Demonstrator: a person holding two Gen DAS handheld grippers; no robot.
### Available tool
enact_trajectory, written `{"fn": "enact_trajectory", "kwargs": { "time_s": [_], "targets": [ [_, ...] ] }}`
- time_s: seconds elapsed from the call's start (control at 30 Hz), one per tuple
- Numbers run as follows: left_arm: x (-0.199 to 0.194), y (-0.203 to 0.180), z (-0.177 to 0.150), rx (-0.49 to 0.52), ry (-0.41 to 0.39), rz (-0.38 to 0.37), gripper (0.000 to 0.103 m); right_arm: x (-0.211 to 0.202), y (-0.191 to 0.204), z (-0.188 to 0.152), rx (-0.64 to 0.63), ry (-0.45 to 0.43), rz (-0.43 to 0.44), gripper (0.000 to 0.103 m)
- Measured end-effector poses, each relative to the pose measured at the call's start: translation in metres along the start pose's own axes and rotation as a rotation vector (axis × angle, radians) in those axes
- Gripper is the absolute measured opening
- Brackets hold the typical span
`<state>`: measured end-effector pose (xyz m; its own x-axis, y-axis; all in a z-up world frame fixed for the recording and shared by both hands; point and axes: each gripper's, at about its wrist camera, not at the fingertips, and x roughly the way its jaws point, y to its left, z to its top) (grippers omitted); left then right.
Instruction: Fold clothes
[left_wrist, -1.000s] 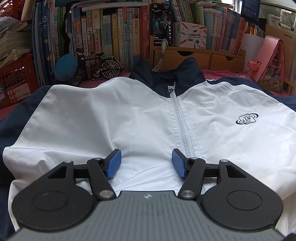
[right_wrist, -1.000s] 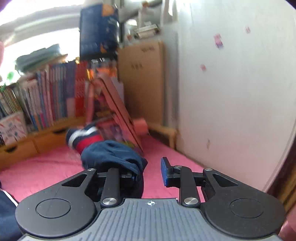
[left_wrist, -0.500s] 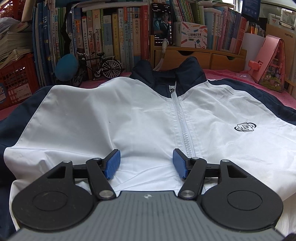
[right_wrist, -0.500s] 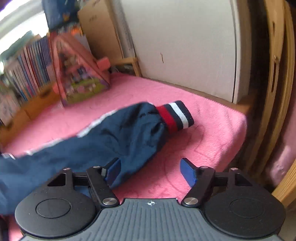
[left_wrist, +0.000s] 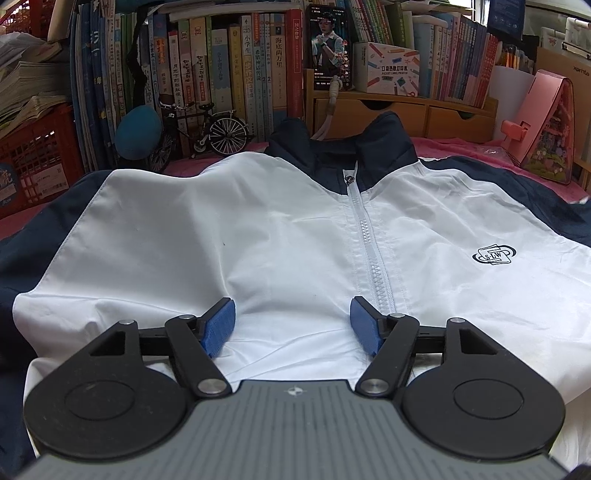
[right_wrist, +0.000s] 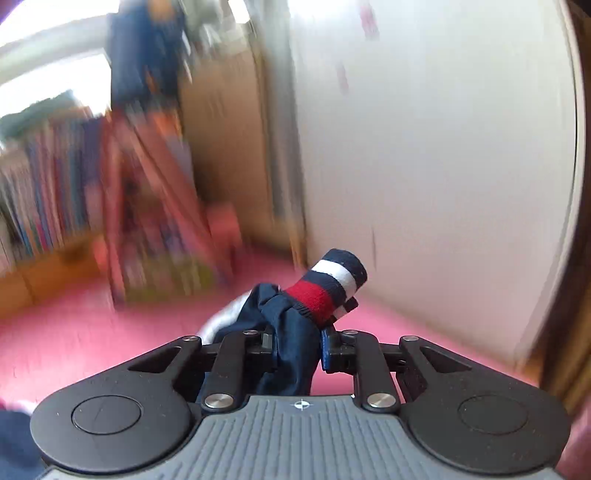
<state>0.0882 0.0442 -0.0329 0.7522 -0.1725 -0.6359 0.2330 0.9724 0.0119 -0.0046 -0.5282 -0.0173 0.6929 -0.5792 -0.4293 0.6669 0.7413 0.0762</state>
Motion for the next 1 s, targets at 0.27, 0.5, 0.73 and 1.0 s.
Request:
{"fn": "enact_trajectory", "kwargs": {
  "time_s": [0.27,0.5,0.73,1.0],
  "targets": [
    [-0.015,-0.024,-0.001,0.074,-0.037,-0.028,0.068,0.025,0.022,0.028,-0.176,-0.253,-0.016,0.022],
    [-0.005,-0.027,-0.005,0.058,-0.021,-0.042,0.075,0.096,0.018,0.0,-0.209,-0.021,-0.066,0.023],
    [0.001,-0.027,-0.007,0.034,-0.007,-0.03,0.077,0.1,-0.006,-0.013,-0.128,0.24,-0.106,0.061],
    [-0.084,0.005,-0.016,-0.037,-0.167,0.028,0.074,-0.024,0.01,-0.026,-0.159,0.192,0.104,0.081]
  ]
}}
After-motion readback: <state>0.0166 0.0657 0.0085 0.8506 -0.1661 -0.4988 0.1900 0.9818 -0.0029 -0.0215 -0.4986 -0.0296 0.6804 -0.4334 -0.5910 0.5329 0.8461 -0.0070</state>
